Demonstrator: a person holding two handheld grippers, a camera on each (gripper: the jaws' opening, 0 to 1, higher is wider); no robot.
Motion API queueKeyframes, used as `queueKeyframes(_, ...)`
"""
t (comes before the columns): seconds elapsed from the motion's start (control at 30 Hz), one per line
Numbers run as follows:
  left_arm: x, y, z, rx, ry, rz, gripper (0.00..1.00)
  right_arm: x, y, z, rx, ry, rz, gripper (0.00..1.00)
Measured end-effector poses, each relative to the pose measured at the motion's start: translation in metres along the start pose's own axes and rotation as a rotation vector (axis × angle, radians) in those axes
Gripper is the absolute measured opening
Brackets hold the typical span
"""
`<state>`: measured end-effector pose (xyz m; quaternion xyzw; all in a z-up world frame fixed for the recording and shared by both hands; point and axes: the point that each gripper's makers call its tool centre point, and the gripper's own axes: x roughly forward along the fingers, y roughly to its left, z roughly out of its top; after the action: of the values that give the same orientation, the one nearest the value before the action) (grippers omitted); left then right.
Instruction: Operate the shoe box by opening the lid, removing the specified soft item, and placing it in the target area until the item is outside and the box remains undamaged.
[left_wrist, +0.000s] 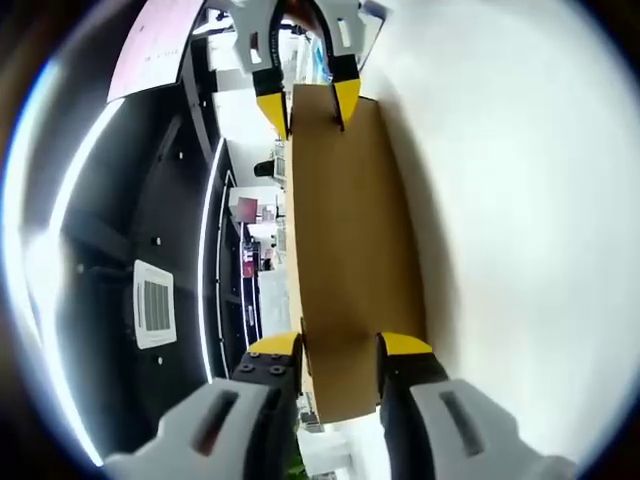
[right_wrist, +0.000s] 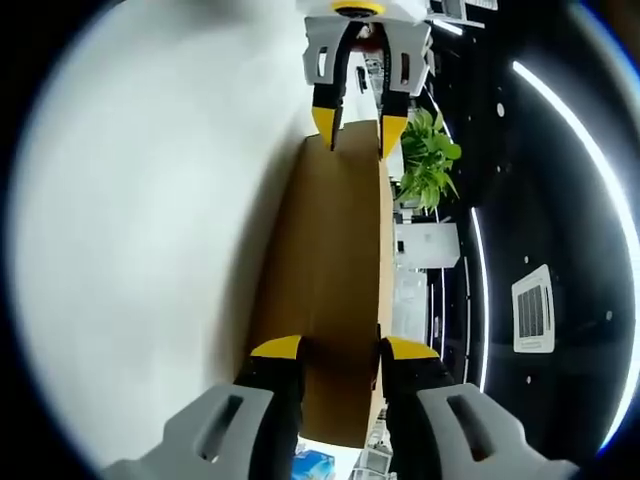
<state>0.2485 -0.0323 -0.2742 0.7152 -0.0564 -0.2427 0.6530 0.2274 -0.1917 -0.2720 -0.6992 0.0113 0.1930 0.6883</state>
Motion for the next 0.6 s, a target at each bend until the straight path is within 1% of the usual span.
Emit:
queueKeyframes(0.07,0.0,0.002,0.0,0.002,-0.004,0.004,0.3,0.0,0.0,0.0,0.004,-0.01,0.0,0.29)
queueKeyframes(0.13,0.0,0.005,0.0,0.0,-0.006,0.007,0.27,0.001,-0.001,0.0,0.009,-0.013,0.002,0.29)
queueKeyframes(0.17,0.001,0.006,0.0,0.012,-0.001,-0.001,0.27,0.001,-0.001,0.0,0.019,-0.017,0.005,0.29)
queueKeyframes(0.27,0.002,0.006,-0.001,-0.001,0.002,-0.004,0.27,0.0,-0.001,0.001,0.026,-0.023,0.009,0.29)
queueKeyframes(0.33,0.003,0.005,-0.003,0.024,0.02,0.003,0.28,0.0,-0.001,0.001,0.025,-0.027,0.006,0.29)
queueKeyframes(0.4,0.005,0.004,-0.004,0.027,0.03,0.007,0.28,0.0,-0.001,0.001,0.026,-0.028,0.005,0.29)
queueKeyframes(0.5,0.001,0.004,0.001,0.03,0.036,0.013,0.28,-0.005,0.001,0.001,0.036,-0.027,0.007,0.29)
queueKeyframes(0.6,-0.002,0.005,0.008,0.008,0.01,0.011,0.28,-0.014,0.003,-0.001,0.038,-0.029,0.008,0.29)
